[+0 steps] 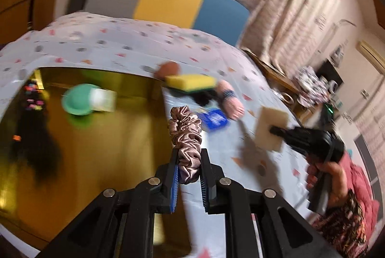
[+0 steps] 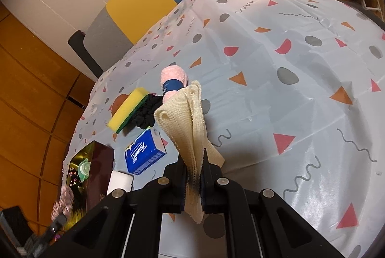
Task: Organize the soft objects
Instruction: 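Carry the scrunchie into the gold tray and open the left tool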
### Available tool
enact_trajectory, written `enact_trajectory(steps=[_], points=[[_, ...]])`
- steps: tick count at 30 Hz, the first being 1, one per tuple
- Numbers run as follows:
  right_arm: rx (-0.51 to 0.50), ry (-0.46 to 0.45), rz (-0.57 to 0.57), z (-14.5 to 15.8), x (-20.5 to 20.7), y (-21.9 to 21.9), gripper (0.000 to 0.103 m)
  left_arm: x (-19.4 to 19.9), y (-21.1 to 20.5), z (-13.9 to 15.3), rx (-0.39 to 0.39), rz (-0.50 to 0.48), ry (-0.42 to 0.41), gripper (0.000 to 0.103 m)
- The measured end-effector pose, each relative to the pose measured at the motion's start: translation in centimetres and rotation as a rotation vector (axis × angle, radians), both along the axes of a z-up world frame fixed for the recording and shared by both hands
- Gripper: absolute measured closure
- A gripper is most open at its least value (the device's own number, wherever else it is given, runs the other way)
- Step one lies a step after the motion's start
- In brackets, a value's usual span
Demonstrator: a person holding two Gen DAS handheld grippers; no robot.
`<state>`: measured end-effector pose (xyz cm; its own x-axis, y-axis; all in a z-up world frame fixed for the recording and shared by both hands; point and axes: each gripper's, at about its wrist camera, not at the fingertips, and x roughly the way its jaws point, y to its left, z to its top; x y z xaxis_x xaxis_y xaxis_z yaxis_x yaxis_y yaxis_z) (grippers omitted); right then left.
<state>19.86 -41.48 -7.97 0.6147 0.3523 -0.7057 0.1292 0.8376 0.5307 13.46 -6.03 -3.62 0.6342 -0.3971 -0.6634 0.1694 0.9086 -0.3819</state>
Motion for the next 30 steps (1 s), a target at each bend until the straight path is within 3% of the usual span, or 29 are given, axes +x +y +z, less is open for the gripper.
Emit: enact_trajectory(steps=[6, 16, 18, 21, 23, 30], points=[[0.002, -0.005, -0.009, 0.0, 0.0, -0.2, 0.094, 2.2, 5.4, -1.8, 0.078, 0.151, 0.051, 0.089], [-0.006, -0.009, -0.019, 0.0, -0.1, -0.4, 0.094, 5.0, 11.3, -4.7, 0.149, 0.303, 0.155, 0.088], [-0.009, -0.008, -0.019, 0.0, -0.1, -0.4, 0.094, 5.4, 12.1, -5.0, 0.166, 0.323, 0.171, 0.083], [-0.014, -0.007, -0.019, -0.1, 0.0, -0.3, 0.094, 5.5, 13.0, -5.2, 0.185, 0.361, 0.190, 0.065], [-0.017, -0.008, -0.017, -0.1, 0.0, -0.3, 0.094, 5.3, 13.0, -5.1, 0.177, 0.359, 0.186, 0.055], [-0.034, -0.024, -0.008, 0.1, -0.3, 0.1, 0.094, 2.0, 10.5, -3.7, 0.163, 0.268, 0.072, 0.054]])
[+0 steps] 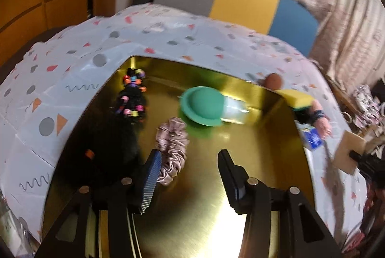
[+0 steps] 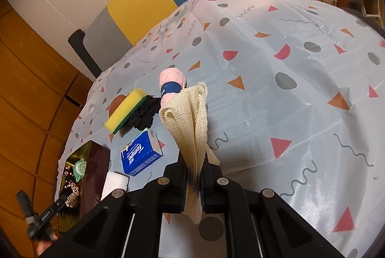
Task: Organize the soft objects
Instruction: 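Carry the scrunchie into the gold tray and open the left tool, then lower the beige cloth into the gold tray and open the right tool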
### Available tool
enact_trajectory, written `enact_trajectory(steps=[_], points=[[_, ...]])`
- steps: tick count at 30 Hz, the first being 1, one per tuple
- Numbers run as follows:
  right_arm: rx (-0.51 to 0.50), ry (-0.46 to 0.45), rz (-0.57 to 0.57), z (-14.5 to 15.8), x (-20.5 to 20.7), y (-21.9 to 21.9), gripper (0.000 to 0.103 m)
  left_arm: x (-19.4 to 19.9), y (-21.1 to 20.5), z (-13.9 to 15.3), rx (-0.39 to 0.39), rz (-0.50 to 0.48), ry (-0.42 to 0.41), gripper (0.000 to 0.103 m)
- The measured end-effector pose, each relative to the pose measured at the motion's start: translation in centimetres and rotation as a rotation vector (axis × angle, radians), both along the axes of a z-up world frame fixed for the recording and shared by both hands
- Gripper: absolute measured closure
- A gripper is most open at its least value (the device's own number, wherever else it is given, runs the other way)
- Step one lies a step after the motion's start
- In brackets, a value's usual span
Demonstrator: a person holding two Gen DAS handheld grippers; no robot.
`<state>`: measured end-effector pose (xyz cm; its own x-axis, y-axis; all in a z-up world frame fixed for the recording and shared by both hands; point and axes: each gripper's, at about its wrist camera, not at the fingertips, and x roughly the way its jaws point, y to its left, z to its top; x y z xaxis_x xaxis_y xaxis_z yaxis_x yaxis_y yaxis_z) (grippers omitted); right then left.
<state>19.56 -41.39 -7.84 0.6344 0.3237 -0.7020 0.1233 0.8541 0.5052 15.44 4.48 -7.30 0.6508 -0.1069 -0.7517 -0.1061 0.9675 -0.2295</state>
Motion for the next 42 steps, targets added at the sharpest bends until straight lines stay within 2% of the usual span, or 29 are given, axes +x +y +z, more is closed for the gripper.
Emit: enact_trajectory(steps=[4, 9, 13, 17, 22, 30, 32, 40, 41, 42], points=[[0.038, -0.012, -0.012, 0.2, -0.7, 0.3, 0.094, -1.8, -1.3, 0.6, -0.029, -0.074, -0.048, 0.054], [0.039, 0.010, 0.019, 0.1, -1.3, 2.3, 0.094, -2.8, -2.8, 0.4, -0.052, -0.168, -0.045, 0.054], [0.052, 0.008, 0.070, 0.9, -1.8, 5.0, 0.094, -3.6, -3.3, 0.2, -0.064, -0.194, -0.044, 0.054], [0.085, -0.016, 0.156, 2.7, -1.8, 9.3, 0.094, -4.3, -3.5, 0.3, -0.061, -0.221, -0.060, 0.054], [0.079, -0.031, 0.279, 4.5, -1.5, 15.9, 0.094, -4.9, -3.0, 0.5, -0.047, -0.232, -0.076, 0.054], [0.086, -0.020, 0.392, 4.7, -0.6, 24.7, 0.094, -5.3, -2.0, 0.4, -0.031, -0.215, -0.063, 0.054], [0.062, -0.020, 0.402, 4.8, -0.4, 26.3, 0.094, -5.3, -1.6, 0.5, -0.034, -0.203, -0.065, 0.054], [-0.269, -0.031, 0.389, 3.7, 1.9, 31.8, 0.092, -5.3, -0.5, 0.8, -0.035, -0.152, -0.068, 0.054], [-0.287, -0.026, 0.385, 3.5, 2.4, 32.0, 0.089, -5.3, -0.4, 0.8, -0.041, -0.150, -0.067, 0.054], [-0.314, -0.021, 0.382, 3.1, 2.8, 32.3, 0.077, -5.3, -0.3, 0.8, -0.043, -0.147, -0.068, 0.054]])
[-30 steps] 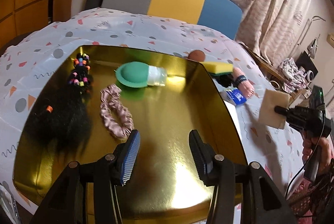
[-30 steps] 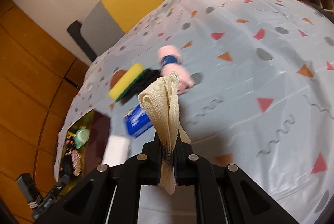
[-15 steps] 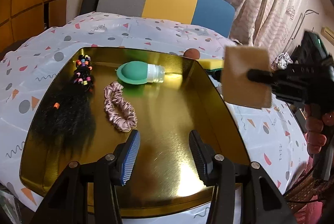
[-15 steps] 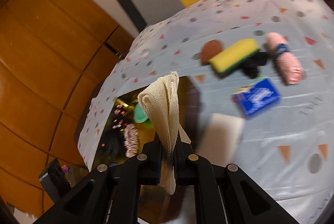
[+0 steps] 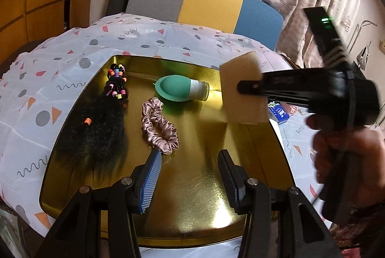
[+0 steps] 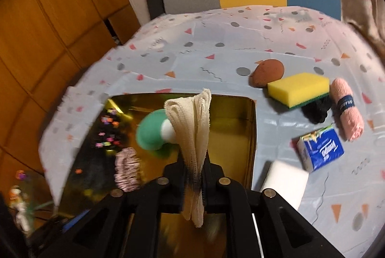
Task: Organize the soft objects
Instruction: 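Lower the beige cloth into the gold tray and open the right tool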
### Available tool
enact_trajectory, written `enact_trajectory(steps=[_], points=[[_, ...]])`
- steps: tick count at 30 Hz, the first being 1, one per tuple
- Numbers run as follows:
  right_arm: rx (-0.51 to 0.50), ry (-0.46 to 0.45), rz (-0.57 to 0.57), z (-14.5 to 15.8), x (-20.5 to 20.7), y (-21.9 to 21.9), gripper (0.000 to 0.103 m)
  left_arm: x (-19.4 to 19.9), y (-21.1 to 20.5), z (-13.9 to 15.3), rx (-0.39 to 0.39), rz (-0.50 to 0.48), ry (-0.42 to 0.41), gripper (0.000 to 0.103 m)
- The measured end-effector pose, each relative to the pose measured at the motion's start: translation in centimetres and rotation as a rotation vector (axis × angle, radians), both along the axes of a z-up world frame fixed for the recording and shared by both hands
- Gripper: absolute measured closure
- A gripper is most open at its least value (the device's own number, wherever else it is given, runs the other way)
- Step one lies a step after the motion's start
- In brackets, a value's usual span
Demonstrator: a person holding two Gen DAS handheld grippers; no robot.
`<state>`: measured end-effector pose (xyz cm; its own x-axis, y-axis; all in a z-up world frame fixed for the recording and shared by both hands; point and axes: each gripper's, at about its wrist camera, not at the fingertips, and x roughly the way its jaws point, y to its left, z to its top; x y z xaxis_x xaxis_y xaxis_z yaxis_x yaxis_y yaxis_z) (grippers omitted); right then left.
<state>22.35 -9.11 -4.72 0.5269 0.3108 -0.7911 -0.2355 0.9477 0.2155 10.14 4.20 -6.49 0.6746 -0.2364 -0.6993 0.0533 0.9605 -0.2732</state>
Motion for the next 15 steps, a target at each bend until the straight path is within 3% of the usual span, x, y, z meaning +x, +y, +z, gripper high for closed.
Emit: enact_trajectory(steps=[3, 5, 15], points=[[-0.034, -0.028, -0.015, 0.0, 0.5, -0.2, 0.050, 0.0, 0.2, 0.0, -0.005, 0.001, 0.002, 0.054], [-0.015, -0.053, -0.029, 0.5, 0.4, -0.7, 0.044, 0.0, 0.2, 0.1, -0.007, 0.004, 0.000, 0.054], [0.008, -0.106, -0.083, 1.7, -2.2, -3.4, 0.041, 0.1, -0.1, -0.4, -0.006, -0.004, 0.017, 0.054]])
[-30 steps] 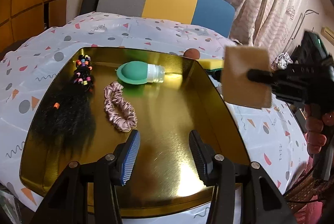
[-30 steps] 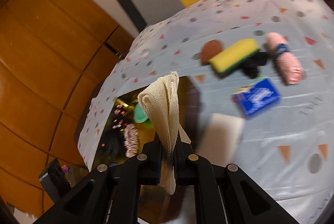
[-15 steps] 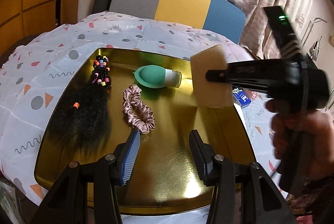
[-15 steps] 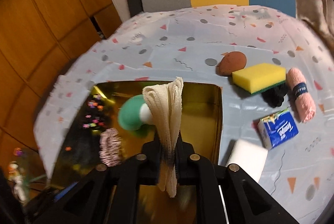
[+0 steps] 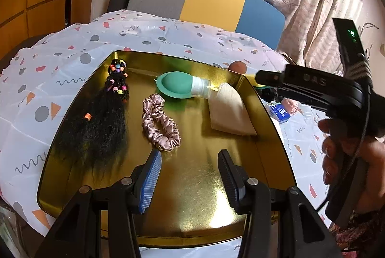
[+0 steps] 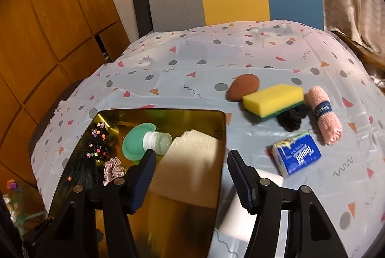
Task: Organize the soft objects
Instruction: 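Lower the beige cloth into the gold tray and open the right tool, then move the right tool to the blue Tempo tissue pack and grasp it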
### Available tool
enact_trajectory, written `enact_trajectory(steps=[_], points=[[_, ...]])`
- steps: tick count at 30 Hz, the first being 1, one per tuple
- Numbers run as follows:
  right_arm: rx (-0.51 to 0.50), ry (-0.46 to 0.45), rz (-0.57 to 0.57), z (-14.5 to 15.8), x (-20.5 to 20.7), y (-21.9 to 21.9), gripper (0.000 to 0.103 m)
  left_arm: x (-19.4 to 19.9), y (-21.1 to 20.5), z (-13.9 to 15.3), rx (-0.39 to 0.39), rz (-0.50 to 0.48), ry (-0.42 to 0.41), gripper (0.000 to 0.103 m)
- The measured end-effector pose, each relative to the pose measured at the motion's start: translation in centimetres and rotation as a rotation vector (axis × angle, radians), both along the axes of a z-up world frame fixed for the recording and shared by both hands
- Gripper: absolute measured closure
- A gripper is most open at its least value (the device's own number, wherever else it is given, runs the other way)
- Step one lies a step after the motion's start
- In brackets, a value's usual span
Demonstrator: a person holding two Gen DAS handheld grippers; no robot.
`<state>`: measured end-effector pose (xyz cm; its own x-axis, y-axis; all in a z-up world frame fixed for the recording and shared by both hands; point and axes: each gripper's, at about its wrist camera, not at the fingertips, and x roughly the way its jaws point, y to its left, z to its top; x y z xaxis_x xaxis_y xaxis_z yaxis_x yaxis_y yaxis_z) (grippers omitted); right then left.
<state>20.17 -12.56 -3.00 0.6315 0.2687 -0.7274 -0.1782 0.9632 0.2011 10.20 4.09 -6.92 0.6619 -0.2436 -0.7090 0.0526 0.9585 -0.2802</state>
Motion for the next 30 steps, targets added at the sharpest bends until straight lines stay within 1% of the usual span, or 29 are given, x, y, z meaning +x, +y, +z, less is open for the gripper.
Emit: enact_trajectory(steps=[2, 5, 8, 14, 18, 25, 27, 30], points=[[0.003, -0.006, -0.013, 0.1, -0.7, -0.8, 0.040, -0.1, -0.3, 0.0, 0.002, -0.013, -0.001, 0.054], [-0.003, -0.016, -0.045, 0.2, -1.7, -2.5, 0.035, -0.3, -0.9, 0.0, 0.007, -0.036, -0.005, 0.054], [-0.013, -0.011, -0.077, 0.1, -2.5, -4.5, 0.034, -0.7, -1.6, 0.2, 0.012, -0.063, -0.016, 0.054], [-0.031, 0.053, -0.139, -2.3, -3.9, -8.4, 0.033, -1.5, -3.3, 0.6, 0.019, -0.123, -0.041, 0.054], [0.003, 0.117, -0.174, -4.2, -4.6, -10.7, 0.033, -1.9, -4.2, 0.6, 0.016, -0.158, -0.052, 0.054], [-0.035, 0.144, -0.184, -6.0, -4.4, -12.6, 0.033, -3.3, -6.3, 1.2, 0.024, -0.218, -0.081, 0.054], [-0.043, 0.151, -0.190, -6.2, -4.0, -13.3, 0.029, -3.7, -6.9, 1.2, 0.025, -0.233, -0.077, 0.054], [-0.044, 0.151, -0.197, -6.4, -3.4, -14.1, 0.028, -4.2, -7.6, 1.2, 0.009, -0.256, -0.076, 0.054]])
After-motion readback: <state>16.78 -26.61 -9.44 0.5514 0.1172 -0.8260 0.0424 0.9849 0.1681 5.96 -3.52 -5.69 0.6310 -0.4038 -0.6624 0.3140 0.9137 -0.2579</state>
